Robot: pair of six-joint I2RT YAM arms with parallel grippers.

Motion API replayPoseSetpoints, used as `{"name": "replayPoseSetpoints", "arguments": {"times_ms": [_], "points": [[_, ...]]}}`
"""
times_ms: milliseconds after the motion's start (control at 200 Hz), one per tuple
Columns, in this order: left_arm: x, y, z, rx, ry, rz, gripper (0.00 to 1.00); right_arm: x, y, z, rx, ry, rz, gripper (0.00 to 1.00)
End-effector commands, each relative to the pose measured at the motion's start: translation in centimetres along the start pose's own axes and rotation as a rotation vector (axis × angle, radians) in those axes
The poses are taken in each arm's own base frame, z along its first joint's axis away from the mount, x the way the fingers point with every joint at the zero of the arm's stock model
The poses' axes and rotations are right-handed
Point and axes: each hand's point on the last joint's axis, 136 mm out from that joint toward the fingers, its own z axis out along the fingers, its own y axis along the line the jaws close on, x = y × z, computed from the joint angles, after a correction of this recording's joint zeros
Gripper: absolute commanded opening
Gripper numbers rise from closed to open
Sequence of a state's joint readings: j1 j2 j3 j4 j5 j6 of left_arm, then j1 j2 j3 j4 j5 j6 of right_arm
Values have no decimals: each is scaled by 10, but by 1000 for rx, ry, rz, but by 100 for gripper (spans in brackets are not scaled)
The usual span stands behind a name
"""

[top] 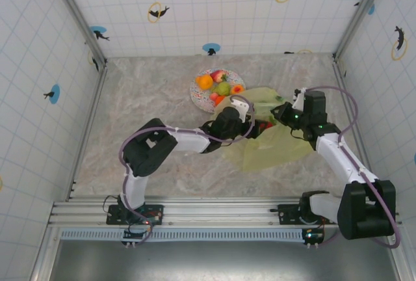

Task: Place the fruits into the plastic bag

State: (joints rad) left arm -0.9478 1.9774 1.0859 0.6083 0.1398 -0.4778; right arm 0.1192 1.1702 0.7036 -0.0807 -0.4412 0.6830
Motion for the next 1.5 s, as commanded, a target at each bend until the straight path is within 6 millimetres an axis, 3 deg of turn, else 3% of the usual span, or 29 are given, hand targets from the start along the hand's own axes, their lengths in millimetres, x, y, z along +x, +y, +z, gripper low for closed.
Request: {"name": "replayPoseSetpoints", "arguments": {"times_ms": [0, 270, 510, 666, 776, 796, 916, 986, 1071, 1096, 1166, 1341, 1496], "points": [[-2, -12, -24, 36, 44, 63, 90, -1, -7, -5, 27, -18, -18, 0], [-8, -35, -72, 95, 116, 157, 88, -1, -11, 1, 27, -22, -5, 0], [-23, -91, -112, 405, 146, 176, 89, -1, -13, 2, 29, -23, -7, 0], [-45, -106, -136, 532, 121, 138, 89, -3, -12, 2, 27, -25, -9, 0], [-71, -105, -153, 564, 66, 109, 89, -3, -11, 2, 26, -27, -12, 0], [-65, -99, -154, 553, 75, 90, 89, -3, -12, 2, 28, -27, -12, 0], [-91, -62, -158, 392, -3, 46, 89, -4, -12, 2, 33, -29, -16, 0], [-107, -16, -156, 179, -58, -7, 89, -4, -12, 2, 34, -27, -15, 0], [-109, 51, -158, -96, -90, -114, 90, -6, -10, 2, 32, -31, -21, 0], [-124, 64, -162, -158, -125, -136, 90, -6, -10, 2, 31, -31, -22, 0], [-126, 106, -168, -304, -151, -207, 91, -7, -9, 2, 30, -31, -21, 0], [-123, 164, -163, -446, -175, -250, 91, -6, -10, 2, 34, -28, -26, 0], [-119, 205, -137, -538, -107, -237, 91, -7, -9, 3, 28, -29, -30, 0]]}}
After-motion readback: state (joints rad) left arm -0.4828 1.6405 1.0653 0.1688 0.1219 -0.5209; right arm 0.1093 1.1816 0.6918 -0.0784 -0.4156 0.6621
